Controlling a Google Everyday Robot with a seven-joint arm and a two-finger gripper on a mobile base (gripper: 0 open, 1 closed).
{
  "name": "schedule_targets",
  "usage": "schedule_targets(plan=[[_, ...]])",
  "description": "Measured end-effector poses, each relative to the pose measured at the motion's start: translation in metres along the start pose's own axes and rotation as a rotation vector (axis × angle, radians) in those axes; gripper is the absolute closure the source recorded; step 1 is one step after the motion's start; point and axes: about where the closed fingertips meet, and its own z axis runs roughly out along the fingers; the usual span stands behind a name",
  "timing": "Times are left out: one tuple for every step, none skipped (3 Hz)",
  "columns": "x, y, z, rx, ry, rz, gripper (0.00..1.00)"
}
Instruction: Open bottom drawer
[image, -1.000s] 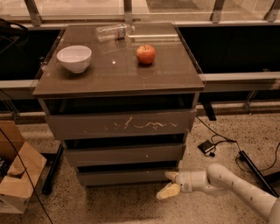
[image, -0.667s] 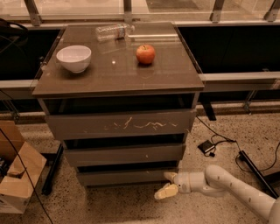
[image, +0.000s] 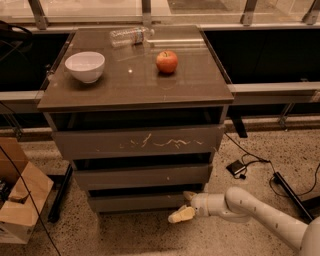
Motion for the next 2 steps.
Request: schedule_targets(plan=[[-0.001, -0.026, 0.018, 0.065, 0.033, -0.035, 0.00], [0.006, -0.057, 0.039, 0.104, 0.077, -0.039, 0.00]])
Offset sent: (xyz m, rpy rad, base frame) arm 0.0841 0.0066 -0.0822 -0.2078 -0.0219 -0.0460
